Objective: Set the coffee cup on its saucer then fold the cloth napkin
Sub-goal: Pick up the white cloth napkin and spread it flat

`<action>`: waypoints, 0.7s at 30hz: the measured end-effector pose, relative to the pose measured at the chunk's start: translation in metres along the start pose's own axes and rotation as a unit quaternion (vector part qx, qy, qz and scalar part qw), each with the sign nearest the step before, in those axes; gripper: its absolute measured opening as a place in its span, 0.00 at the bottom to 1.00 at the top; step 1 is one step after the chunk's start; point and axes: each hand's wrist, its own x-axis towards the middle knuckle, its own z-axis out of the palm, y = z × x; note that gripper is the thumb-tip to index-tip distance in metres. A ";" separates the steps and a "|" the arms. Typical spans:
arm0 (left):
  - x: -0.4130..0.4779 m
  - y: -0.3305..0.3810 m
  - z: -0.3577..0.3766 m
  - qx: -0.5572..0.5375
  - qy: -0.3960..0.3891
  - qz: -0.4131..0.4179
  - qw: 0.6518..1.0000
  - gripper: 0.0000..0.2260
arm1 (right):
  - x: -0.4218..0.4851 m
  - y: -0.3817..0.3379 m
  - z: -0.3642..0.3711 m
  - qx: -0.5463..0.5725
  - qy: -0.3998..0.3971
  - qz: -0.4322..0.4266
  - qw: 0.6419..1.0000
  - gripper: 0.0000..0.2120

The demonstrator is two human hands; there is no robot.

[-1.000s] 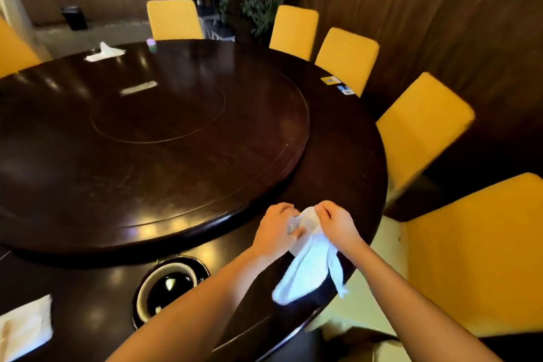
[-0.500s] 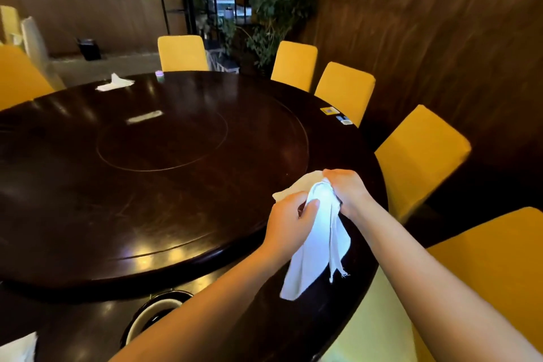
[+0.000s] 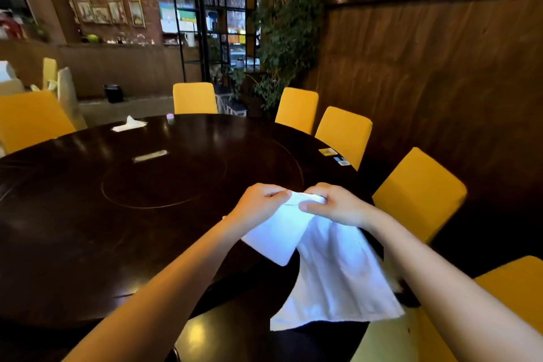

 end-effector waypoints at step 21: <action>0.012 0.004 -0.059 0.449 0.036 0.096 0.888 0.10 | 0.011 0.068 -0.041 -0.102 0.260 0.183 0.943 0.16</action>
